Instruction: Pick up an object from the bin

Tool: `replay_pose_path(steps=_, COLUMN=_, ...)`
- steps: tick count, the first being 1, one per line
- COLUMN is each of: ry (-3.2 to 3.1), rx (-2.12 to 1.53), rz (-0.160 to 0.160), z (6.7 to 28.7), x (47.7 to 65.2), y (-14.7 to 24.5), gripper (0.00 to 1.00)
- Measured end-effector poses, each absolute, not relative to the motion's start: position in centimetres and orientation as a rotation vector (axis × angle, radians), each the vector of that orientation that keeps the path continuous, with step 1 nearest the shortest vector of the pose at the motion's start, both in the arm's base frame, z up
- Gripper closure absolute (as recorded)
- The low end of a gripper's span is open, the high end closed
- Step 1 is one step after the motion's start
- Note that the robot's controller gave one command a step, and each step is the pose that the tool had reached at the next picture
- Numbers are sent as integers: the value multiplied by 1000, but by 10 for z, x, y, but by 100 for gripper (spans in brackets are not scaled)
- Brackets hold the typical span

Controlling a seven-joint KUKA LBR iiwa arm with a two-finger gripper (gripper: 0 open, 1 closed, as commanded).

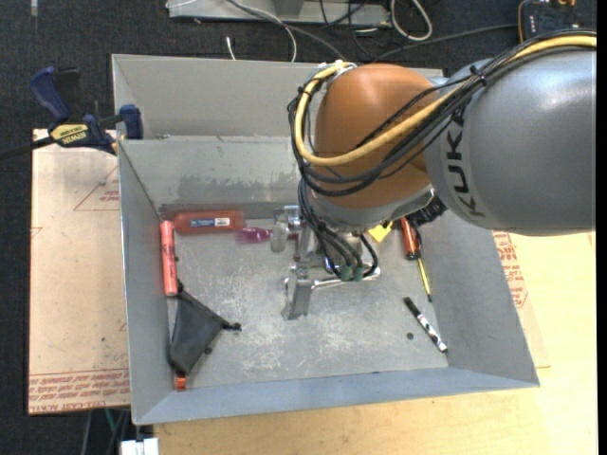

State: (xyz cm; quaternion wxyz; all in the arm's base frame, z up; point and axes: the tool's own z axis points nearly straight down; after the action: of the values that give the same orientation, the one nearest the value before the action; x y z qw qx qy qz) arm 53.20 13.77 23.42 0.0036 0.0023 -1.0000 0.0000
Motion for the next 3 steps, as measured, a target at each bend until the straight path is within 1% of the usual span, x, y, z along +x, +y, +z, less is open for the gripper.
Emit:
replay_pose_path(steps=1, ry=-3142, rx=0, rz=-2, z=239, x=534, y=137, gripper=0)
replay_pose_path(steps=2, ry=-3115, rx=422, rz=-3, z=162, x=523, y=186, gripper=0)
replay_pose_path(steps=3, ry=-3133, rx=276, rz=-6, z=160, x=503, y=226, gripper=0)
